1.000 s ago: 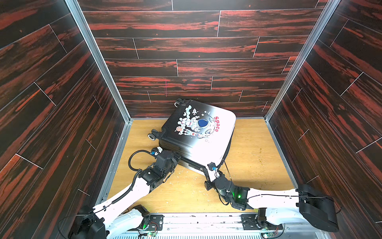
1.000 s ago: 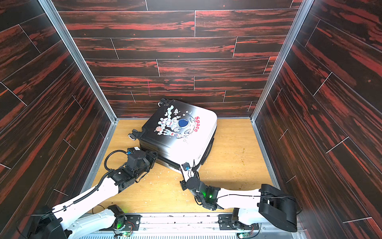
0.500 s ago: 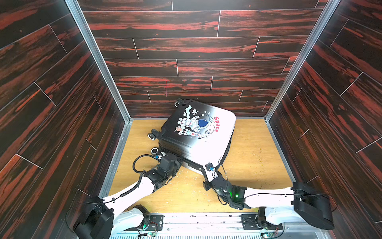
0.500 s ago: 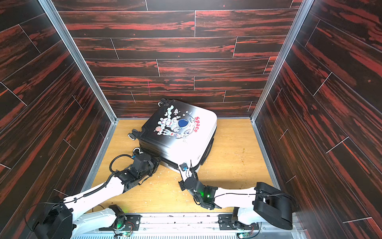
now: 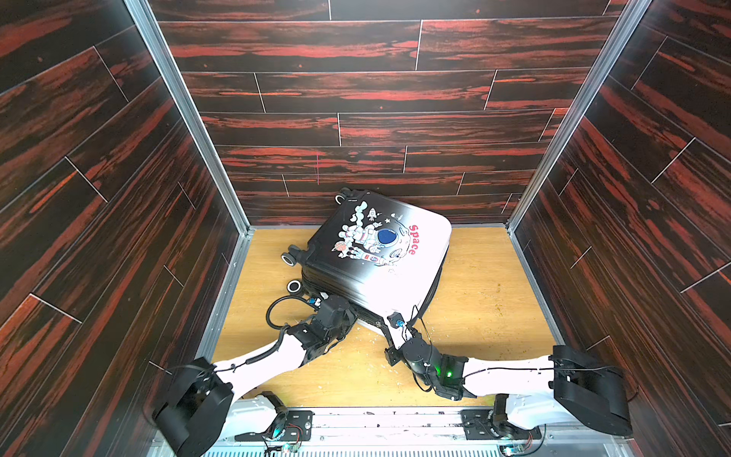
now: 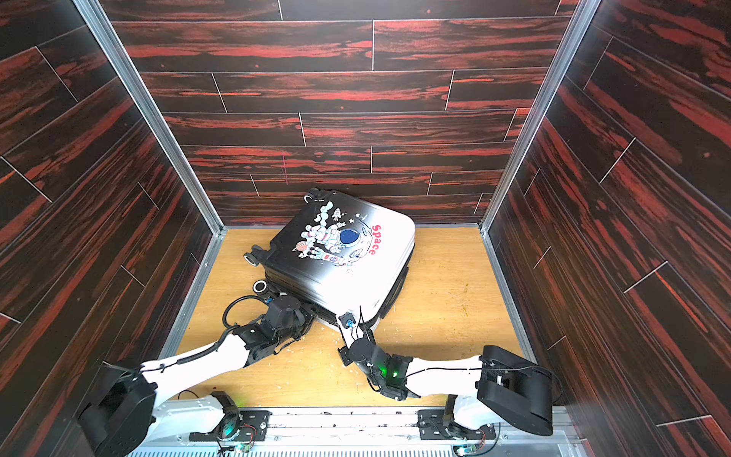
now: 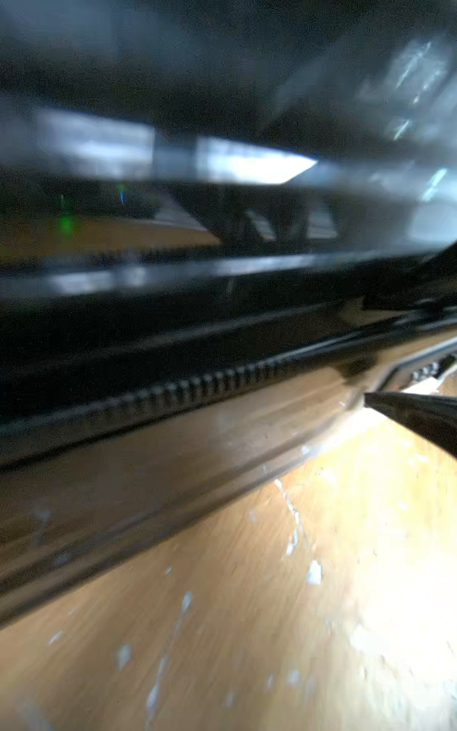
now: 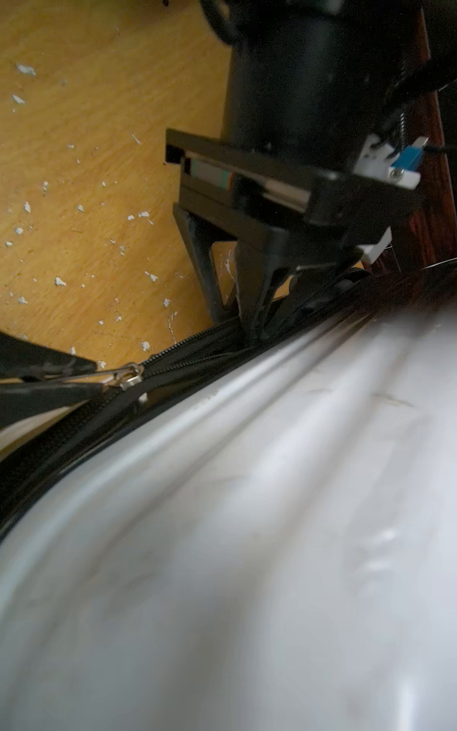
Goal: Open the suitcase zippers
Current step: Unzip the zipper on the suitcase.
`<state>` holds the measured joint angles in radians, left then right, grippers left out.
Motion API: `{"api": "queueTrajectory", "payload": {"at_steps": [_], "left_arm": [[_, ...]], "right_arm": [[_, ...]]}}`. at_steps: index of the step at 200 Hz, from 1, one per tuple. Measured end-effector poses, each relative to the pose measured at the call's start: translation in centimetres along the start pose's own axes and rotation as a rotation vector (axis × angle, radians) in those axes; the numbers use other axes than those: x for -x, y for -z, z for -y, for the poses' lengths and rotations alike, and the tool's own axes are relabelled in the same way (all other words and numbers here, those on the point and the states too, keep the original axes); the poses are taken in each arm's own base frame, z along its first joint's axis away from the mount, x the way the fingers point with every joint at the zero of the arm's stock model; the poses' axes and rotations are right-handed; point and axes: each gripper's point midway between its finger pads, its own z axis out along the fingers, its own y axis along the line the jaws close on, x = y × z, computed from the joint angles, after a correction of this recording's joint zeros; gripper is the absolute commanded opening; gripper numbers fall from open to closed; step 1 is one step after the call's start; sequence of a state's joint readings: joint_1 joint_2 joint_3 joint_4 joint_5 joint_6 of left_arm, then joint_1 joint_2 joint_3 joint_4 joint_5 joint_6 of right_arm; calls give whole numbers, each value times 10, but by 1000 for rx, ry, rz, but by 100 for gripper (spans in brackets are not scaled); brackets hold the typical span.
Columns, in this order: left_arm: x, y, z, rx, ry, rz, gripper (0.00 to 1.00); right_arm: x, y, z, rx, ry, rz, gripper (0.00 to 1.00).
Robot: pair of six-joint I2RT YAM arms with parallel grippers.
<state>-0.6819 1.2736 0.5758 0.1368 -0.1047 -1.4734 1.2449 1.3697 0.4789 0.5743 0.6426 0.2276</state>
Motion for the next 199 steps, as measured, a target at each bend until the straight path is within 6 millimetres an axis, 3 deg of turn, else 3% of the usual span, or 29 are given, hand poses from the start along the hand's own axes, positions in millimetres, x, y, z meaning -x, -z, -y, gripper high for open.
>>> {"api": "queueTrajectory", "payload": {"at_steps": [35,50,68,138,199], "left_arm": [[-1,-6,-1,3,12,-1,36],[0,-8,2,7,18,1,25],[1,-7,5,8,35,6,0],[14,0,-1,70,79,19,0],[43,18,-19,158,81,52,0]], "right_arm": [[-4,-1,0,-2,6,-10,0],[-7,-3,0,-6,13,-18,0],[-8,-3,2,-18,18,-20,0],[-8,15,11,-52,37,9,0],[-9,29,4,-5,77,4,0]]}}
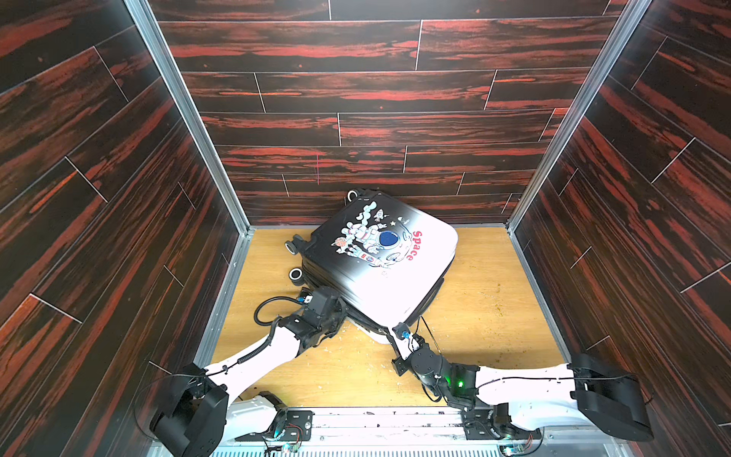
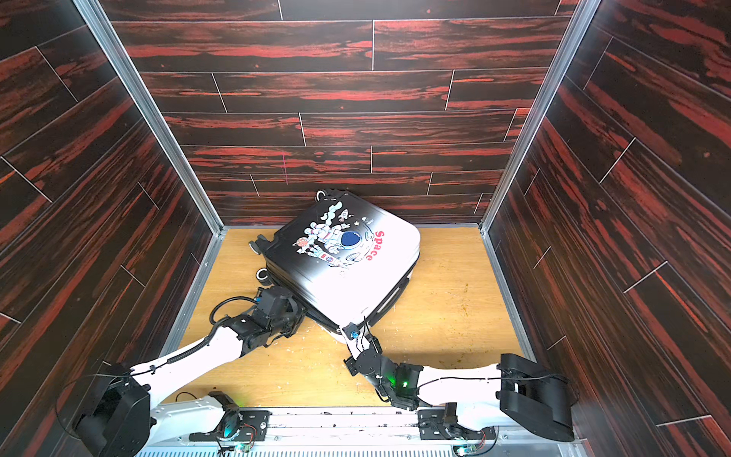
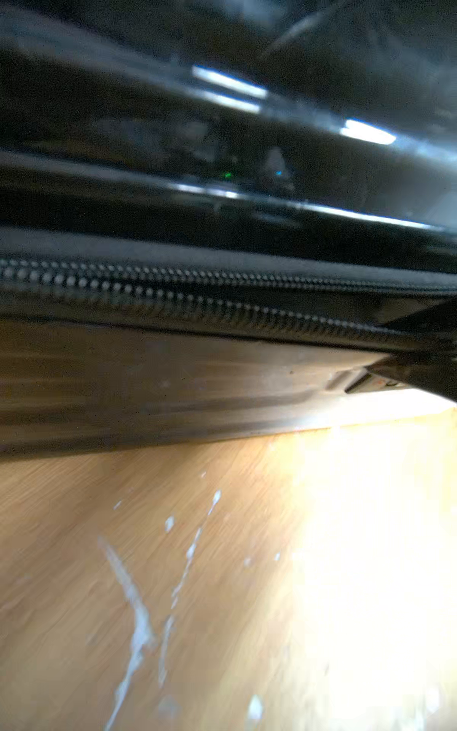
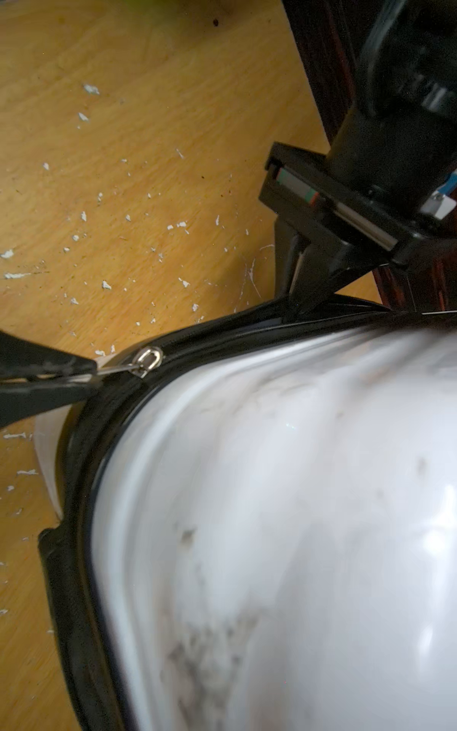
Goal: Open the suitcase zippers
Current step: Unzip the zipper on the suitcase.
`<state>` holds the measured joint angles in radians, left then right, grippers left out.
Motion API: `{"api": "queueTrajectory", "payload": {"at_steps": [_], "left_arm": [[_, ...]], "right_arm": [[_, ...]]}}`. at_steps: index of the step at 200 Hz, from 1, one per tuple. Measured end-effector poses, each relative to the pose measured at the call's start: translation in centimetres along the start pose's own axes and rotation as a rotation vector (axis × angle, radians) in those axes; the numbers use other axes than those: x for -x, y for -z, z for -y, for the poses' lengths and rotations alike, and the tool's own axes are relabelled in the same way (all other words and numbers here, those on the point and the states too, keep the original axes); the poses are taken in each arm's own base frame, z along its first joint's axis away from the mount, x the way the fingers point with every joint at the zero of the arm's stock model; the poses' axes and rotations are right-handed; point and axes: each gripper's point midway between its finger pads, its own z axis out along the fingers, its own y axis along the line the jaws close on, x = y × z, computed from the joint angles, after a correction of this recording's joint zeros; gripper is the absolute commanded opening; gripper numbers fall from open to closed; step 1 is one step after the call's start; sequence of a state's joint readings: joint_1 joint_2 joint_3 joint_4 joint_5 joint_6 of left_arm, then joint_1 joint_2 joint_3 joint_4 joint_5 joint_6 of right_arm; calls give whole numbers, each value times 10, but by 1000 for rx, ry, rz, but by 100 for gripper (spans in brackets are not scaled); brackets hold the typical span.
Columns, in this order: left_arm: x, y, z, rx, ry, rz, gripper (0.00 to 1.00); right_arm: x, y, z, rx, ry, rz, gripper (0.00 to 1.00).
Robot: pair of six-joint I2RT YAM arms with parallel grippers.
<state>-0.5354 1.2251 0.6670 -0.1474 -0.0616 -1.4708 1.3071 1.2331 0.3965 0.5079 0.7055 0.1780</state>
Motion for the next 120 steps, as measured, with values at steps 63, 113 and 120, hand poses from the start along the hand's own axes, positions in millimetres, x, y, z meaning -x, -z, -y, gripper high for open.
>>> {"api": "queueTrajectory", "payload": {"at_steps": [63,113,120], "left_arm": [[34,10,-15,68,-27,66,0],[33,14,-19,97,-116,29,0],[33,15,-20,107,-132,22,0]], "right_arm": [[-4,8,22,-106,60,-14,0],[-1,4,54,-210,144,-3,0],[0,2,66,-242,140,-2,0]]}}
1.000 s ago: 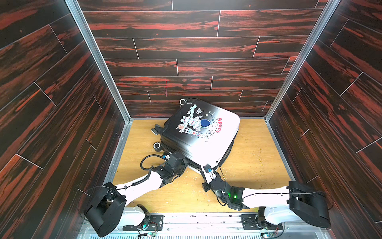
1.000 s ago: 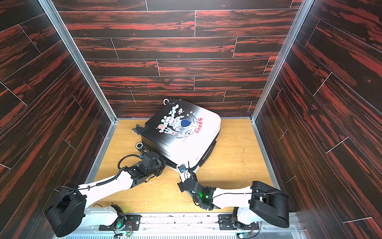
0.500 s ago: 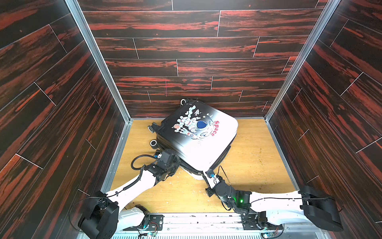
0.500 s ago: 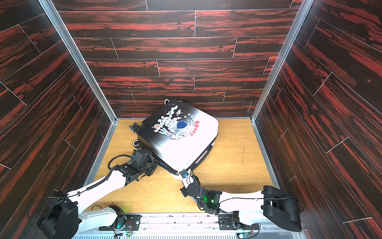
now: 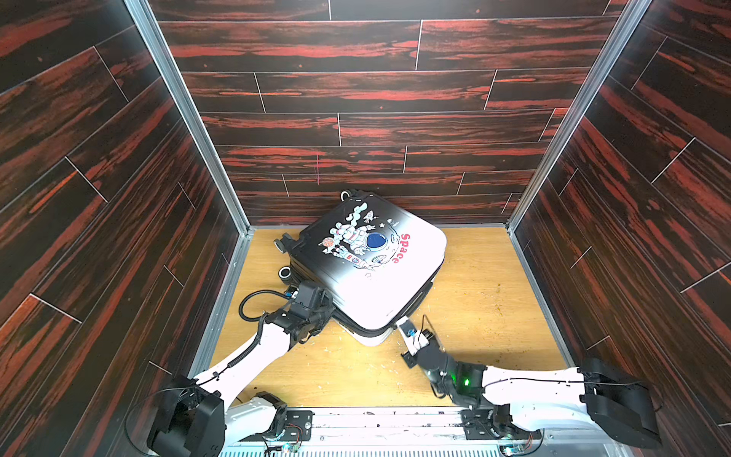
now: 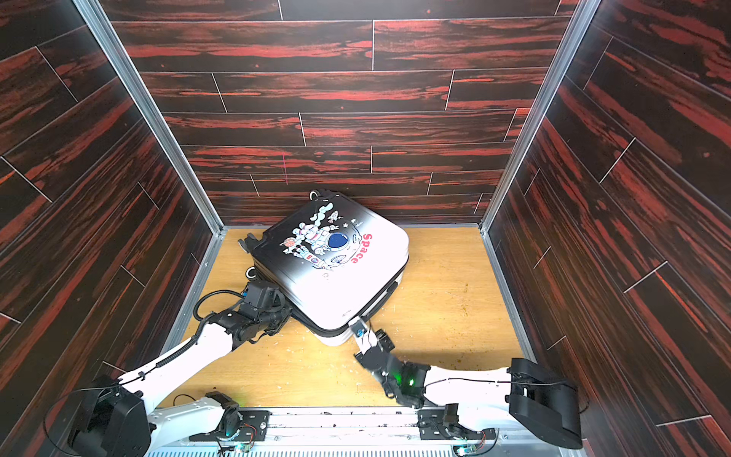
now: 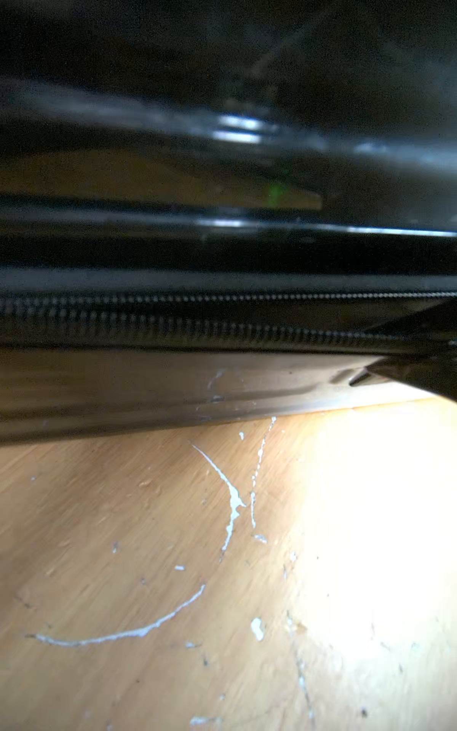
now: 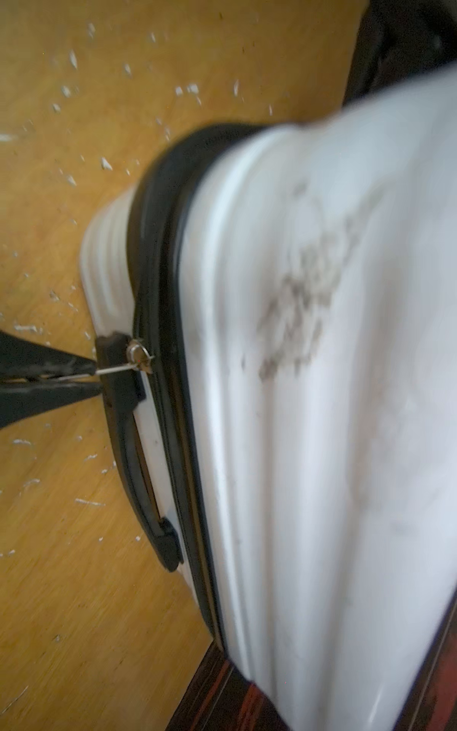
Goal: Open the suitcase zippers
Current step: Unzip the zipper on the suitcase.
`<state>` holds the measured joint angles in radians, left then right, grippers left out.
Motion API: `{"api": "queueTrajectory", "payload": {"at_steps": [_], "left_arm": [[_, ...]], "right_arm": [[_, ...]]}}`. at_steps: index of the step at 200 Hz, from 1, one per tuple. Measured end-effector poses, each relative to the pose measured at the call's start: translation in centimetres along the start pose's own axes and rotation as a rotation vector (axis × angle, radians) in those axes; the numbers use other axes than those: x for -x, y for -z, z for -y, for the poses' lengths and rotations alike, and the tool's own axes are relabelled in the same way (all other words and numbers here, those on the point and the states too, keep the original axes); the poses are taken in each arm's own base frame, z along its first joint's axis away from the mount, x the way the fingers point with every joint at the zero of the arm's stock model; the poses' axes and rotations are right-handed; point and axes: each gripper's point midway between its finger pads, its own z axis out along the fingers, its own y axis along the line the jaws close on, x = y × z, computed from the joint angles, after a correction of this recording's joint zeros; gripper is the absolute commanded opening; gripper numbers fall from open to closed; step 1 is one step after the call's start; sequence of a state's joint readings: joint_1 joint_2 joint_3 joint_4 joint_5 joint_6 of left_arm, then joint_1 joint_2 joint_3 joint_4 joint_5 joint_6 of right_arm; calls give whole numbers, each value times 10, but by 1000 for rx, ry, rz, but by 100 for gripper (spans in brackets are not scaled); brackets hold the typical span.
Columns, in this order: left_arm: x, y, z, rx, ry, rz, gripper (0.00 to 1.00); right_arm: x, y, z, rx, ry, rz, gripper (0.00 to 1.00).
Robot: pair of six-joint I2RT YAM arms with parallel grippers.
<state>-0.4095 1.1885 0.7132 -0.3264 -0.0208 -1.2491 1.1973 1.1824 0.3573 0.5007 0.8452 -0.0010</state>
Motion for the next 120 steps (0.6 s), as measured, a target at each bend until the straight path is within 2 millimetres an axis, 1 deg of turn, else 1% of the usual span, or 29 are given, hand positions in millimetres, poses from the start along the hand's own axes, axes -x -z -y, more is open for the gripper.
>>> {"api": "queueTrajectory", "payload": {"at_steps": [33,67,81,103,111,120], "left_arm": [[-1,3,-5,27,-66,-18,0],[1,5,-8,39,-108,-22,0],[2,6,-10,44,-121,-22,0],[3,8,-12,60,-141,-23,0],[3,8,-13,65,-146,-23,0],[3,9,-14,72,-148,-20,0]], "right_arm": [[-2,-28,54,-144,-32,-1,0],[-6,-61,119,-309,-59,21,0],[-6,-75,149,-381,-76,31,0],[-8,-95,191,-455,-123,45,0],[-9,-100,201,-459,-141,51,0],[-9,-104,208,-452,-156,59,0]]}}
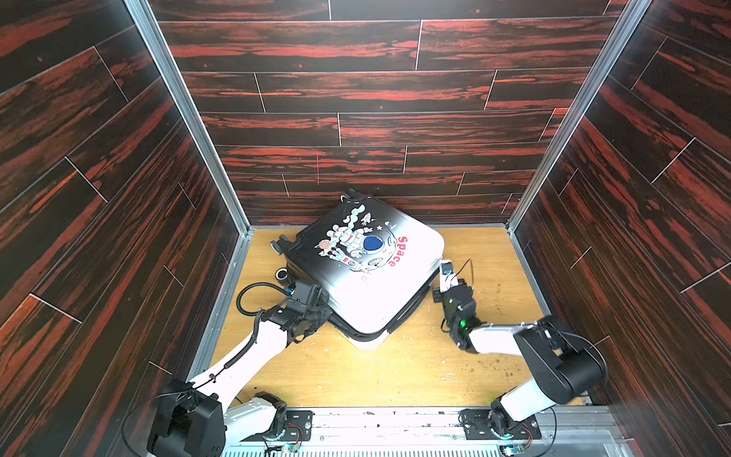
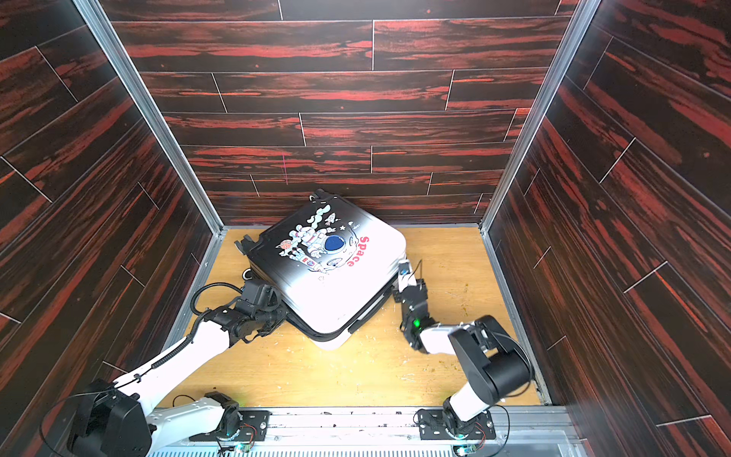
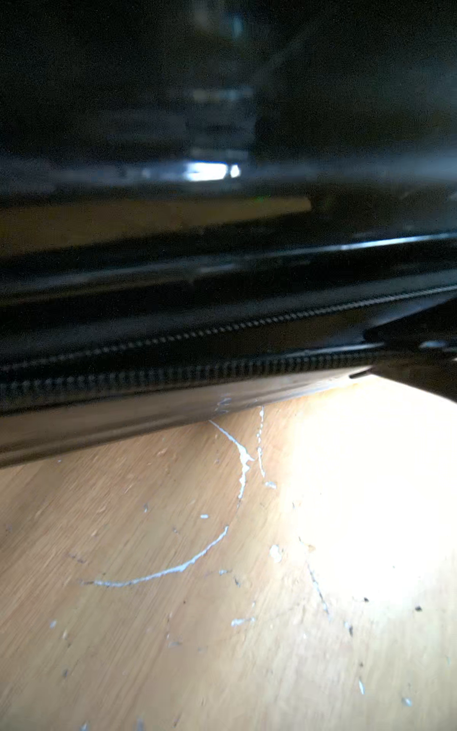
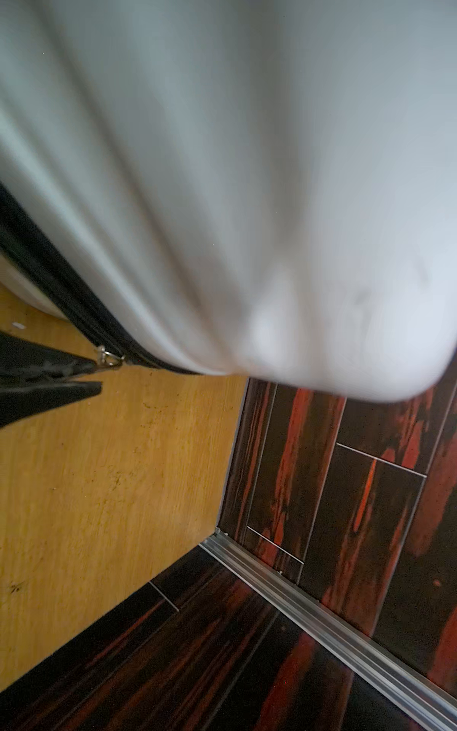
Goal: Open the suitcase zippers
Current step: Unzip the zipper on the suitcase, then adjust the suitcase at the center of the board.
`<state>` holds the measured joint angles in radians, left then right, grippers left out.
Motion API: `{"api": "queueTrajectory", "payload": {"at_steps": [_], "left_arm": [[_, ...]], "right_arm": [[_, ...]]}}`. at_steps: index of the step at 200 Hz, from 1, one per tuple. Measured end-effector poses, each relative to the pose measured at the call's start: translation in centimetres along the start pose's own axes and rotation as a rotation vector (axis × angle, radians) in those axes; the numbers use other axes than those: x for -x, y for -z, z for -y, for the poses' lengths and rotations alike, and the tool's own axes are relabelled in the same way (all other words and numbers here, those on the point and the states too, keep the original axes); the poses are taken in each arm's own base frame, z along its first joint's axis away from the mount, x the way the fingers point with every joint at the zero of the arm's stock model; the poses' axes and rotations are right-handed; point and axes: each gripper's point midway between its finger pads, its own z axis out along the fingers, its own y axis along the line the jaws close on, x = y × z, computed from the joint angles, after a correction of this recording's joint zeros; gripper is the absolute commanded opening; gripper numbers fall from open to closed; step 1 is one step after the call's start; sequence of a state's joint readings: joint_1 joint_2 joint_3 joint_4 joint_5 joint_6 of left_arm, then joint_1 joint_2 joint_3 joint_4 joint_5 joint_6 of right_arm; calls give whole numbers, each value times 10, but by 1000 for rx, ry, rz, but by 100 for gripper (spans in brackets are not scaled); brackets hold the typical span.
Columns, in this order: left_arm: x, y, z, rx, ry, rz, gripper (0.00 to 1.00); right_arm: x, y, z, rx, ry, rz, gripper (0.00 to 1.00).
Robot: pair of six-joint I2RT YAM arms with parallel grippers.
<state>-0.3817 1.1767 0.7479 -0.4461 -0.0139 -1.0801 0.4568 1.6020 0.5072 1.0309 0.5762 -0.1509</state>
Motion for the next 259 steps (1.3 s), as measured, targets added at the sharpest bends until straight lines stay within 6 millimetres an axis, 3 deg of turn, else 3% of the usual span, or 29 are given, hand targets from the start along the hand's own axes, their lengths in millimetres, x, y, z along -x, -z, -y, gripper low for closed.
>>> {"api": "queueTrajectory", "payload": {"at_steps": [35,65,100,127,142,167,194,207,239,259], "left_arm": [[7,2,-4,56,-6,21,0],[26,-2,-10,178,-13,48,0],[71,-19,7,280,-16,90,0],[117,-40,30,337,-60,106,0],[150,-56,48,342,-103,109,14],[196,-70,72,314,-104,160,63],[235,-31,59,389,-78,340,93],[239,1,48,422,-76,425,97],[218,89,42,340,-61,539,96],[189,117,37,220,-29,527,91]], "right_arm": [[2,4,-1,65,-32,7,0],[-4,41,1,112,-99,-21,0],[-7,79,-6,79,-88,-53,0],[-6,109,-33,114,-59,-75,0],[-5,128,-59,170,-40,-80,0],[-4,155,-100,241,15,-79,0],[-3,176,-142,338,50,-88,0],[-3,183,-153,365,49,-99,0],[2,183,-165,373,29,-117,0],[3,183,-169,380,17,-123,0]]}}
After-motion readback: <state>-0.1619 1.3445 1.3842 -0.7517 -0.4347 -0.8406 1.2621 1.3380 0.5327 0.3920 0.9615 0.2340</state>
